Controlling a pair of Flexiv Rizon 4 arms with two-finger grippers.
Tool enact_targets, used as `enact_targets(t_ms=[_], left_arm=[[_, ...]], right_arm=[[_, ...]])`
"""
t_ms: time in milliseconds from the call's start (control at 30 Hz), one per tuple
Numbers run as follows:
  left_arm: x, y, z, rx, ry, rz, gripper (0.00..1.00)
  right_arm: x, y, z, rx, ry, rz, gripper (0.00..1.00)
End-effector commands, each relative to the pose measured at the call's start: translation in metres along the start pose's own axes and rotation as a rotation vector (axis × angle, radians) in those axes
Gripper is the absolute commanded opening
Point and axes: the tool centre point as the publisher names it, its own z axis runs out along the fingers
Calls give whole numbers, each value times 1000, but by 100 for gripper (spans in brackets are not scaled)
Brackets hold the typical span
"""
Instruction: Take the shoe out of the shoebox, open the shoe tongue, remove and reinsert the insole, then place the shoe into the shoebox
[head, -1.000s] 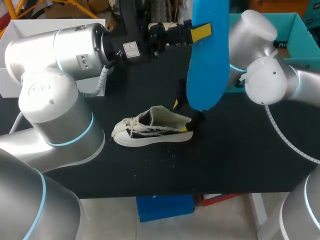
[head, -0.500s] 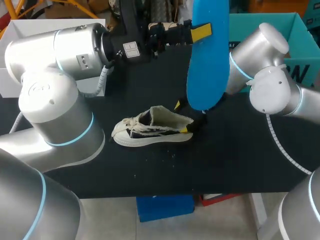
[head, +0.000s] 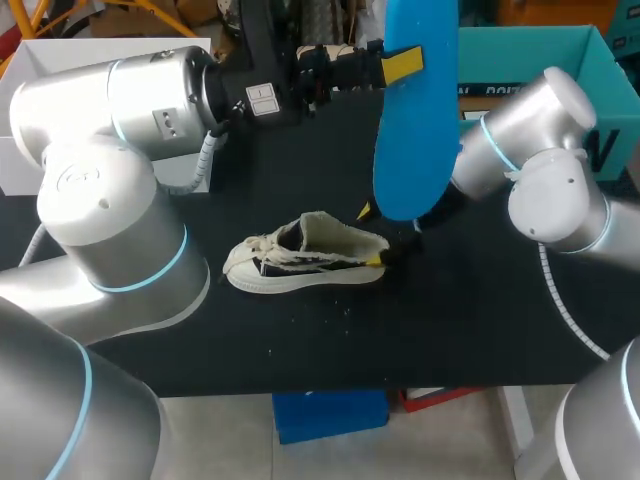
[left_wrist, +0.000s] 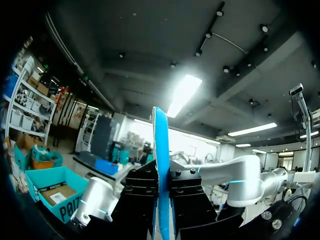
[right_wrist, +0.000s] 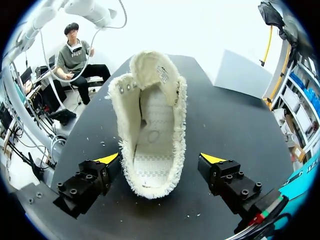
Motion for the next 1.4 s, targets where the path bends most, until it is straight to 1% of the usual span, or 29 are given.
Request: enact_targets(t_ms=[33, 233, 300, 467, 533, 600, 700, 867, 967, 1067, 1100, 1133, 1167, 1233, 1267, 1400], left_arm=[[0, 0, 2, -1, -3, 0, 0], [0, 0, 2, -1, -3, 0, 0], [0, 0, 2, -1, -3, 0, 0], [0, 0, 2, -1, -3, 0, 0], [0, 0, 2, -1, -3, 0, 0], [0, 0, 2, -1, -3, 0, 0], [0, 0, 2, -1, -3, 0, 0], [0, 0, 2, -1, -3, 0, 0], [0, 0, 2, -1, -3, 0, 0], [0, 0, 2, -1, -3, 0, 0], [0, 0, 2, -1, -3, 0, 0], [0, 0, 2, -1, -3, 0, 0], [0, 0, 2, -1, -3, 0, 0], [0, 0, 2, -1, -3, 0, 0], [0, 0, 2, -1, -3, 0, 0], [0, 0, 2, -1, -3, 0, 0]], right_arm=[[0, -9, 4, -51, -9, -1, 100], [-3, -14, 8, -96, 0, -2, 100], [-3, -15, 10, -132, 9, 1, 100], [-3, -19, 15, -149, 17, 8, 100], [-3, -20, 16, -176, 18, 21, 100], [-3, -22, 17, -179, 17, 24, 100], [-1, -24, 19, -228, 15, 53, 100], [3, -27, 23, -231, 21, 59, 100], [3, -27, 21, -225, 24, 54, 100], [1, -23, 11, -171, 21, 36, 100], [-1, -20, 5, -131, 10, 27, 100], [-2, -18, 2, -108, 5, 17, 100], [-3, -16, -1, -100, 6, 9, 100], [-6, -11, -10, -21, -9, -6, 100], [-7, -8, -13, 0, -9, -17, 100], [-11, 1, -24, 142, -27, -52, 100]])
